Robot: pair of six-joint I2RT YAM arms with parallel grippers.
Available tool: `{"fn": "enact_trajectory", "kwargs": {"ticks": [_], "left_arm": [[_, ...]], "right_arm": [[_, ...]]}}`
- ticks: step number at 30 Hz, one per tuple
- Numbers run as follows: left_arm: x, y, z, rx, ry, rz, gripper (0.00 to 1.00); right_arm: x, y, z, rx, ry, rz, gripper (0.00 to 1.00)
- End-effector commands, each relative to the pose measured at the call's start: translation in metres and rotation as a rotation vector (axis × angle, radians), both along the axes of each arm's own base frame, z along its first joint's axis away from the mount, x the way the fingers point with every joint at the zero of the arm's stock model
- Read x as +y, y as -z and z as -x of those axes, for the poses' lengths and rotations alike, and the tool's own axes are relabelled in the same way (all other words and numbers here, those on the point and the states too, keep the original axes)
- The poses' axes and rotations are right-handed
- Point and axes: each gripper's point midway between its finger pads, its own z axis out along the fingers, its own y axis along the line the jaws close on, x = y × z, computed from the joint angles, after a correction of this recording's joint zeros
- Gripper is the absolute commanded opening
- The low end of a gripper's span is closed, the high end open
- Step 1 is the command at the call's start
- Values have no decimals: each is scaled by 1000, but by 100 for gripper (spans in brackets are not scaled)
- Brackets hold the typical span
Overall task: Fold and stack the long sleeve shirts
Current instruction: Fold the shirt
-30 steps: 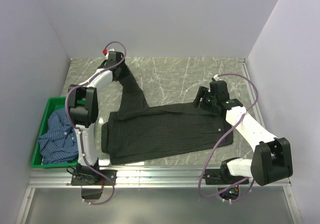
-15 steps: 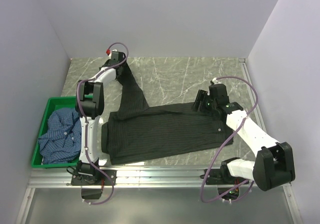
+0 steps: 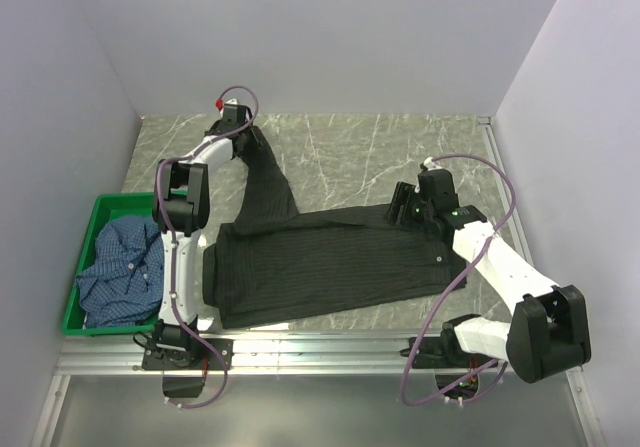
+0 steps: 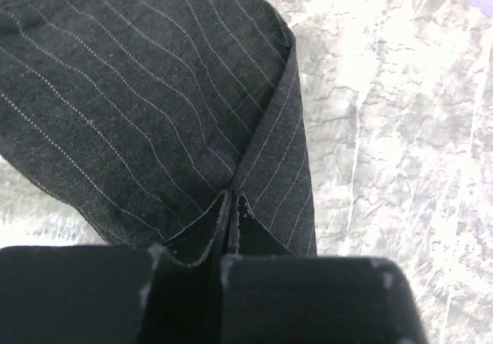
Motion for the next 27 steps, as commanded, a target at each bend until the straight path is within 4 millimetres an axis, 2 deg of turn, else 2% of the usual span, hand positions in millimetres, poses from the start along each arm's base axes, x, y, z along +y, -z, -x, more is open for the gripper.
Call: {"fn": "enact_trajectory", "kwargs": {"ticks": [1,4,7,10,11,13,15,17,19,20,22,23,25,26,27], "left_arm": [[-7,-28,-6,-84,65,2,1],[-16,-57,-3,-163,123,21,1],[-23,-87,7,-220,173,48,0],[-29,-114,23,-248,208,66,1],[-31,-129,34,-267,216,70,1],[-36,-143,47,-283,242,74,1],[-46,-156,71,-274,265,83,1],[-66,-169,99,-259,321,118,0],[-82,-165,128,-198,352,149,1],[-104,-165,159,-174,423,180,1],[-121,-161,192,-139,462,211,1],[-136,-155,226,-116,525,231,1],[-148,-148,259,-86,570,257,1],[-157,-140,289,-58,627,267,1],[-158,-133,304,-32,649,261,1]], "right_arm": [[3,-3,2,-13,-22,0,75],[2,-2,3,-11,-21,2,75],[3,-3,3,-13,-22,-1,75],[4,-7,4,-24,-23,-5,75],[3,-8,4,-31,-21,-5,75],[3,-12,3,-44,-23,-4,75],[4,-15,3,-51,-27,-13,75],[6,-18,3,-57,-33,-20,75],[9,-23,2,-74,-40,-31,74],[10,-25,3,-81,-47,-36,74],[15,-31,2,-101,-66,-50,74],[16,-32,2,-104,-74,-52,74],[21,-36,3,-124,-101,-57,74],[24,-37,4,-132,-115,-57,74],[28,-37,5,-135,-133,-55,74]]}}
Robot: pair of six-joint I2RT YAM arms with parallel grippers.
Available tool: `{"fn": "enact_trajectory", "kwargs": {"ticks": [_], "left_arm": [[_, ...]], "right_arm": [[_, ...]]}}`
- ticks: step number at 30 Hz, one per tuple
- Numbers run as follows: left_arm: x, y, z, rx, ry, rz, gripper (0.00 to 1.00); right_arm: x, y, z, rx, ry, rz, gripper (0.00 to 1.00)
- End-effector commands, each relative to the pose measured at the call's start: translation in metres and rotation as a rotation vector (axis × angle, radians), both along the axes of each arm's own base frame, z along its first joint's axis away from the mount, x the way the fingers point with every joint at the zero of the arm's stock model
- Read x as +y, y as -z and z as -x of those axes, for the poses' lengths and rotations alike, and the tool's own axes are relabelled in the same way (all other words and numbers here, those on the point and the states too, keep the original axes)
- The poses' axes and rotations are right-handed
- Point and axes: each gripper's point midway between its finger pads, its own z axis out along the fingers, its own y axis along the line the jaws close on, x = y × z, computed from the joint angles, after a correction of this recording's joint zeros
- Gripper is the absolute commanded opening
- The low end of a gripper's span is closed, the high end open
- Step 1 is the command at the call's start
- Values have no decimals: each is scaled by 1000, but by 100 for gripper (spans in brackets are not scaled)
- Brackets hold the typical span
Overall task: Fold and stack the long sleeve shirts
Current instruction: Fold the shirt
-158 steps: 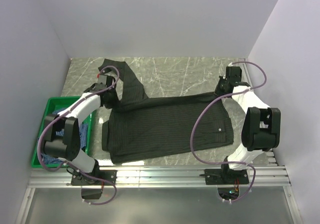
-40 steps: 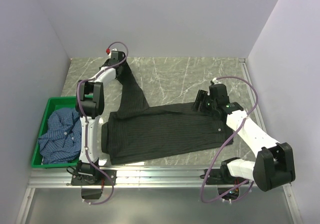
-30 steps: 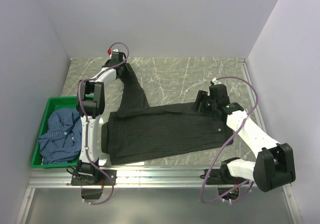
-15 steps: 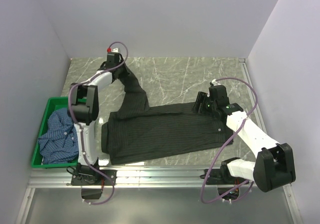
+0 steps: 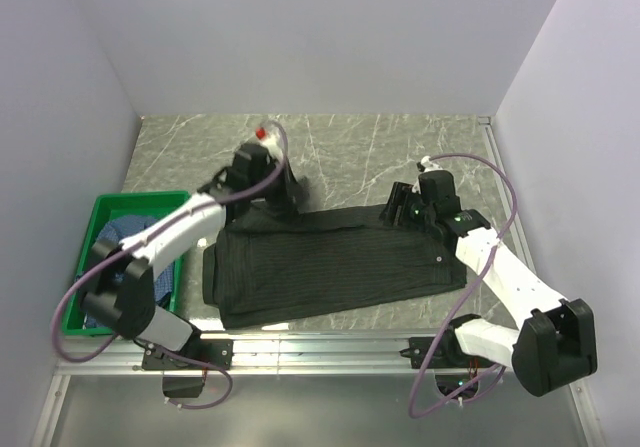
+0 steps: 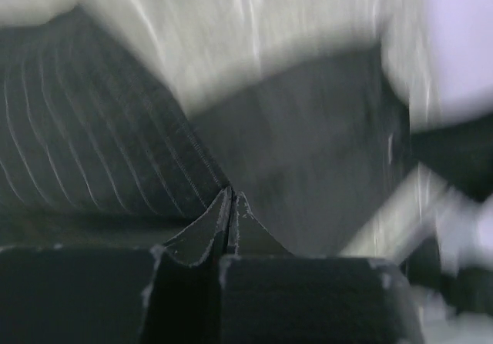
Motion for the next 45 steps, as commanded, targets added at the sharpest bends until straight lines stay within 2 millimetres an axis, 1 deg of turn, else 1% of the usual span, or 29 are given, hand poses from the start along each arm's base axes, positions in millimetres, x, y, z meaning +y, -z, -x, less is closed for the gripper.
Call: {"fn": "enact_trajectory", "kwargs": {"ticks": [1,5,7,8,10,11,12,14,16,17,19,20,21,22,23,24,25,26,28,29,30,31,32,33,34,36,39,43,45], "left_arm": [[-10,28,70,130,122,-20,1],[15,62,123,246,130,-73,1],[22,72,139,288,136,-78,1],[28,79,152,320,143,-88,2],[27,79,169,351,198,-59,2],[27,79,179,361,229,-39,2],[26,77,187,372,256,-29,3],[26,71,196,357,295,-24,4],[31,70,201,345,310,-40,6],[29,68,208,350,342,-28,9],[28,68,219,372,399,-15,16],[27,67,223,381,418,-3,23],[28,68,223,388,413,-5,28],[29,68,222,391,399,-15,36],[36,73,211,370,333,-62,46],[40,73,202,362,267,-84,49],[44,71,194,340,219,-107,54],[45,61,188,301,197,-99,64],[51,45,167,220,95,-101,73],[53,39,161,197,66,-104,78],[63,37,148,166,-8,-143,81],[68,26,137,136,-56,-151,83],[75,27,129,133,-100,-185,87],[80,24,123,118,-122,-203,89],[95,23,108,101,-202,-238,90],[111,24,94,91,-277,-262,91],[156,30,67,83,-457,-297,92],[179,34,58,60,-543,-313,92],[184,34,57,55,-559,-317,92]], "right_arm": [[16,-19,-1,-86,-83,-14,74],[34,-18,3,-89,-168,-15,74],[49,-22,5,-100,-229,-15,74],[55,-17,4,-84,-245,-7,74],[73,-22,5,-98,-302,5,74],[78,-16,3,-84,-310,24,74],[86,-21,-1,-100,-325,22,74],[100,-13,-3,-79,-347,41,73],[116,-19,-9,-91,-369,36,73],[125,-10,-8,-69,-389,49,73],[139,-14,-12,-79,-412,49,73],[146,-4,-11,-56,-426,65,72],[154,-7,-13,-64,-432,71,72],[158,-4,-14,-56,-430,80,71],[162,3,-17,-29,-423,92,70],[168,6,-16,-14,-415,92,70],[170,7,-19,-10,-404,98,69],[172,14,-22,4,-391,109,69],[174,17,-30,5,-354,109,68],[174,28,-31,34,-343,126,68],[178,26,-36,32,-337,121,68],[180,28,-38,37,-339,127,68],[178,34,-42,53,-321,151,68],[177,37,-44,64,-301,160,68],[175,41,-46,75,-289,171,68],[168,50,-46,117,-241,180,69],[161,58,-38,173,-184,121,70],[153,69,-30,215,-110,82,71],[152,73,-27,238,-72,59,72]]}}
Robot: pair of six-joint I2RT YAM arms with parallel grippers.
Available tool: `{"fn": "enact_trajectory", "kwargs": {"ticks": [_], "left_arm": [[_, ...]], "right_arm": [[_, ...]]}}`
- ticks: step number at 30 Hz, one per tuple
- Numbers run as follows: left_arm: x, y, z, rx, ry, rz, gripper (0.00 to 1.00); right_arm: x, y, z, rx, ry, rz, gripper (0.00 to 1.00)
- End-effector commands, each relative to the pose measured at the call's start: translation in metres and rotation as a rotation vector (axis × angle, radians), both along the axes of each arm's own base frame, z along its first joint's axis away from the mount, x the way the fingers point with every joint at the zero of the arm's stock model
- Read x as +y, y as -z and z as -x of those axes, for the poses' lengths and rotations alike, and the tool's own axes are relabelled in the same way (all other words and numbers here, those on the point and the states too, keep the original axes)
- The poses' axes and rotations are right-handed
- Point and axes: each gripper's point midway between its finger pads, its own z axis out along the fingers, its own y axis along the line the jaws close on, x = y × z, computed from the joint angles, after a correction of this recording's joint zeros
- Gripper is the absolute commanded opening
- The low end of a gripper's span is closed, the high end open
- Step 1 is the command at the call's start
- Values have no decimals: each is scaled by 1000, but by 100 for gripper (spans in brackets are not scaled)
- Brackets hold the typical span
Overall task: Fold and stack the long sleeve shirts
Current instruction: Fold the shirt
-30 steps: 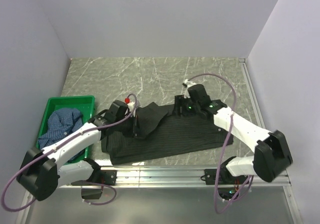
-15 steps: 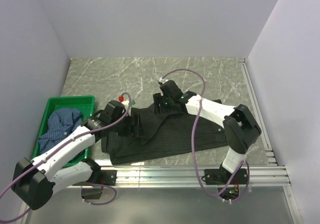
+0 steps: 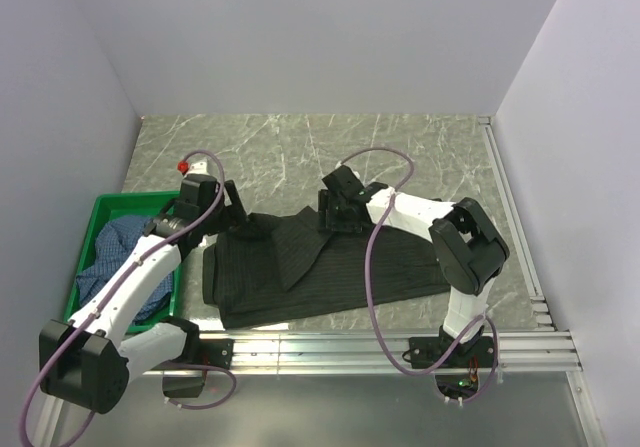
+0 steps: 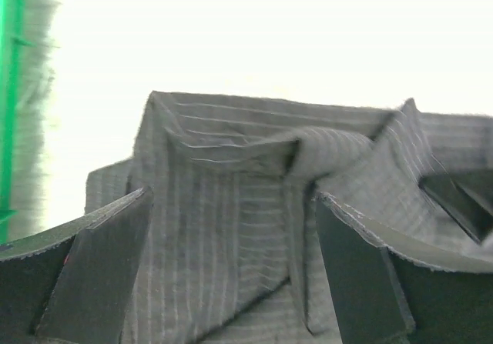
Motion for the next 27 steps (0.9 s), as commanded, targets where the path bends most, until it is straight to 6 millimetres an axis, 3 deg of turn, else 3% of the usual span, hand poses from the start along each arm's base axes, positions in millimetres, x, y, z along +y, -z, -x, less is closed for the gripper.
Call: {"fn": "enact_trajectory", "kwargs": {"ticks": [1,5,15,27], "left_arm": [[17,-6,-9,-63,-59,-42,92],[20,-4,-6,-64,-65,-42,91],[17,-5,-8,-68,-55,-19,91],[16,-3,-8,-58,-47,-15,90]], "right_arm": [[-1,-8,1,16,121,-65,72],[1,1,6,34,172,-121,71],[9,-10,4,-6,191,-219,55],[13,-13,2,-24,175,-236,27]]}}
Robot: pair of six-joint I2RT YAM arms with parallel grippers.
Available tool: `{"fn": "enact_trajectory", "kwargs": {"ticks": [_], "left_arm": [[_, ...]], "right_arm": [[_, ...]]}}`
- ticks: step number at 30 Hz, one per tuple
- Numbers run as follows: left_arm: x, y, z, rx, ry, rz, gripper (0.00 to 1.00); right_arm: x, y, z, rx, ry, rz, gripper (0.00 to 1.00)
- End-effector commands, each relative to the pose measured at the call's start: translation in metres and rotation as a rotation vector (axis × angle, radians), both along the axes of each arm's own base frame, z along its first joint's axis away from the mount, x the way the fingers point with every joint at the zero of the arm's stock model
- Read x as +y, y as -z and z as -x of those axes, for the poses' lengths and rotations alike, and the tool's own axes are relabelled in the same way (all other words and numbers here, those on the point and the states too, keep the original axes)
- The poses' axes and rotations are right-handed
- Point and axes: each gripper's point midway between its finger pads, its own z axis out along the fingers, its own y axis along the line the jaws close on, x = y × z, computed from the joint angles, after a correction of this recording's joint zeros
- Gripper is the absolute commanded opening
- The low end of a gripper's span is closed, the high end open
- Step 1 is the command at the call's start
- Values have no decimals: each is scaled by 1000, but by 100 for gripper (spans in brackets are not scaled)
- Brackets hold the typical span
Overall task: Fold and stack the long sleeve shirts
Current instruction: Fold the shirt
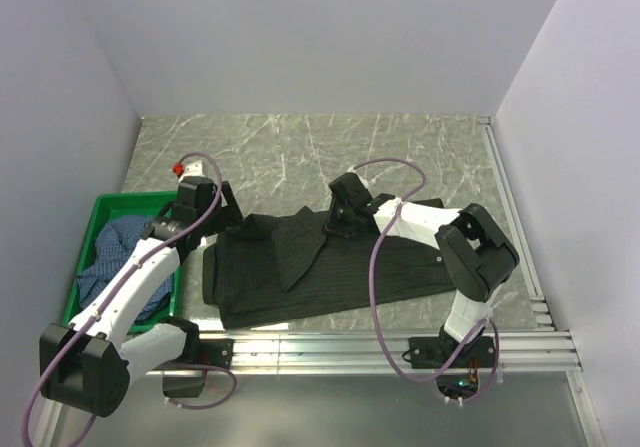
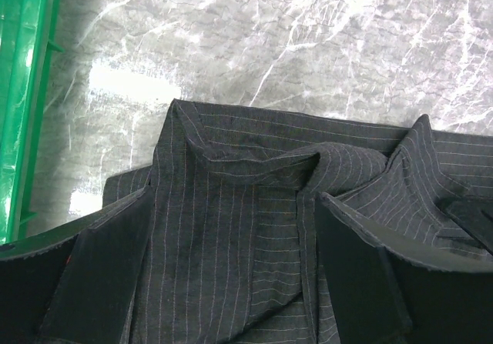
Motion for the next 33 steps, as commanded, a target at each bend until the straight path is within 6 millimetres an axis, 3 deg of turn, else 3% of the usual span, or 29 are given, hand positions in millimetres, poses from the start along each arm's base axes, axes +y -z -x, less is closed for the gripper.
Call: {"fn": "enact_trajectory", "kwargs": {"ticks": [1,17,20,23,24,29,32,33], "left_arm": [[-1,-7,-4,-34,14,9,90],[0,-6,-4,-31,15,5,89],[-1,-6,-4,-28,16,5,89],[0,-5,-4,-26,16,4,89],[0,-6,-5,-29,16,5,89],[2,-6,-6,-27,9,2,89],[4,-6,-6,-27,1,1,89],[4,-6,-6,-27,0,1,89]], "right_arm": [[5,-17,-5,-51,0,-37,24],[-1,3,-7,-30,21,12,26],[-3,3,-8,-40,23,17,20],[-5,3,-8,-43,22,32,5],[-5,-2,-9,-55,21,29,0],[-4,-36,-4,-116,-49,21,0],[-1,-67,9,-166,-139,-1,0],[3,-88,17,-197,-183,-46,0]]}}
